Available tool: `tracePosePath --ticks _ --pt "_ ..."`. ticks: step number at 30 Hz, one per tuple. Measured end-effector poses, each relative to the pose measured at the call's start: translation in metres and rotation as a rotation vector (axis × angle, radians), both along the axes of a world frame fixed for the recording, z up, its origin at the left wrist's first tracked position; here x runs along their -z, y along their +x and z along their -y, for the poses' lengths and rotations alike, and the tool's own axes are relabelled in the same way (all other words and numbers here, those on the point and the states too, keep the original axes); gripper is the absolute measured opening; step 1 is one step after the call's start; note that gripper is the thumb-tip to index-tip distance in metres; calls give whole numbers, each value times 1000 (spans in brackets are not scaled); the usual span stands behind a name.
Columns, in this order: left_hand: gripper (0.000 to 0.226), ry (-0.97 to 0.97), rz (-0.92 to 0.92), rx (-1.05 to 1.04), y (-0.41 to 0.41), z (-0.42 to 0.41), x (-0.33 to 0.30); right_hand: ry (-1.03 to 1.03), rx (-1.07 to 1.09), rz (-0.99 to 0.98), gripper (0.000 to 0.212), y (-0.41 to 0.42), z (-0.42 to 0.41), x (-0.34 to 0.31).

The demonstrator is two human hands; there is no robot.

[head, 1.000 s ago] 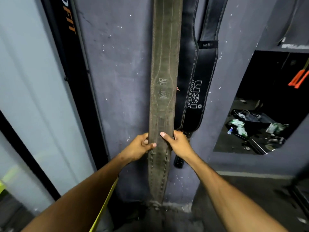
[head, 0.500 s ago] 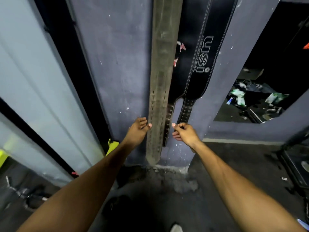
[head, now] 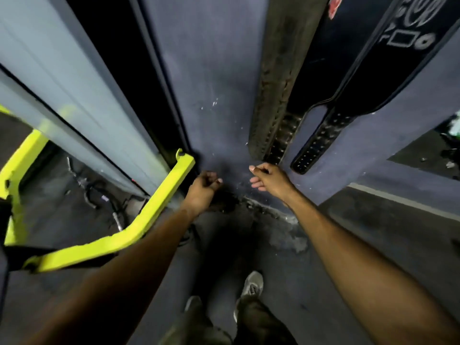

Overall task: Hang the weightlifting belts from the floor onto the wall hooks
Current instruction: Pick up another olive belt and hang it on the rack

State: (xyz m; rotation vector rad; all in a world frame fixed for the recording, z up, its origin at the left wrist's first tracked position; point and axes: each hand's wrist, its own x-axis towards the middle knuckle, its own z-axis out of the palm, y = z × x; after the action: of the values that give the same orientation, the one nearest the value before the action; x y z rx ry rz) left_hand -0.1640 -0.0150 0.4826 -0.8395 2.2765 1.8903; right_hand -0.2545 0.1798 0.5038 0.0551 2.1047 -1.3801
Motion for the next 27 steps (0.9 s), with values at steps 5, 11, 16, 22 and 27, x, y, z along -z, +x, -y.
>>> tracePosePath --ticks 5,11,16,22,27 --pt "11 -3 89 -120 15 6 33 24 -95 110 29 -22 16 38" --pt "25 19 265 -144 33 30 103 68 -167 215 36 -22 45 107" --pt "31 44 372 -165 36 57 183 92 -156 306 43 -13 81 190" --pt "26 -7 459 -132 48 88 327 86 -136 384 37 -1 125 341" --pt "38 -46 559 24 57 107 472 82 -97 451 11 23 150 502"
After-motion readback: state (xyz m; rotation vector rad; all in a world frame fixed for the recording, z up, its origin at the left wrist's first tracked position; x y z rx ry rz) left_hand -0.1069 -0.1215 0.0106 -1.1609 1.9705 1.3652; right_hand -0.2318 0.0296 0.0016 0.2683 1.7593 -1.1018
